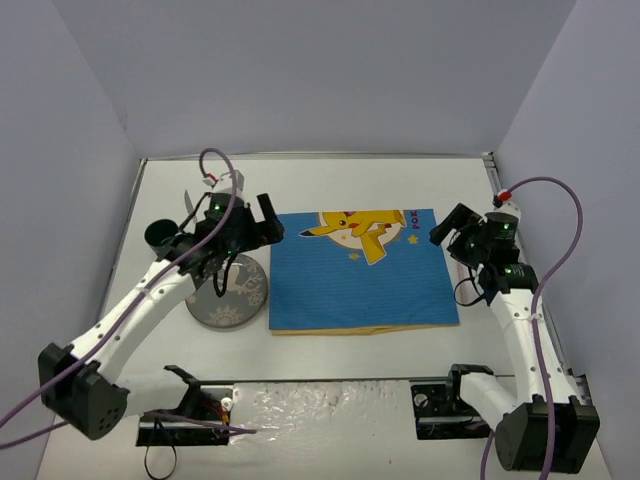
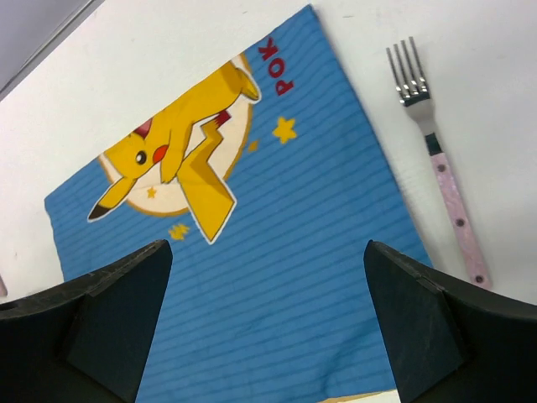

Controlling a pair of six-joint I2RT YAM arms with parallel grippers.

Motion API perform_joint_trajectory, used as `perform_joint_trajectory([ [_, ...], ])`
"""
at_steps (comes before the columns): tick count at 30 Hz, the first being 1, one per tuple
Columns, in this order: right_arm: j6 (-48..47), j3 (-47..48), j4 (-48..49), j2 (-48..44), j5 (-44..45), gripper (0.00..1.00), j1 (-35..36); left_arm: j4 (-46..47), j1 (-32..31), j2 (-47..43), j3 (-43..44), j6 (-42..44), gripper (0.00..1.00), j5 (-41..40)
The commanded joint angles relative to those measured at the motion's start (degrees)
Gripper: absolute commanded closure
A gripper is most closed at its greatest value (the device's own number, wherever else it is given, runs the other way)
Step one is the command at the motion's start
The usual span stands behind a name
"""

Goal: Set the dinner table for one person

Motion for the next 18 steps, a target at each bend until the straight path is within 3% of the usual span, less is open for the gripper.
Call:
perform_joint_trajectory([
  [1, -5.0, 2.5, 0.4, 1.5, -8.6, 0.04, 0.8, -3.4, 4.8, -8.7, -7.1, -3.2, 0.03, -2.1],
  [10, -5.9, 2.2, 4.0, 4.2, -18.8, 0.01, 6.8, -10.2, 17.9, -29.8, -25.0, -11.7, 0.03, -0.4],
  [18, -3.3, 0.8, 8.8, 7.1, -27.0, 0.01, 11.6, -15.9, 20.6, -36.9, -33.0, -20.1, 0.03, -5.0],
])
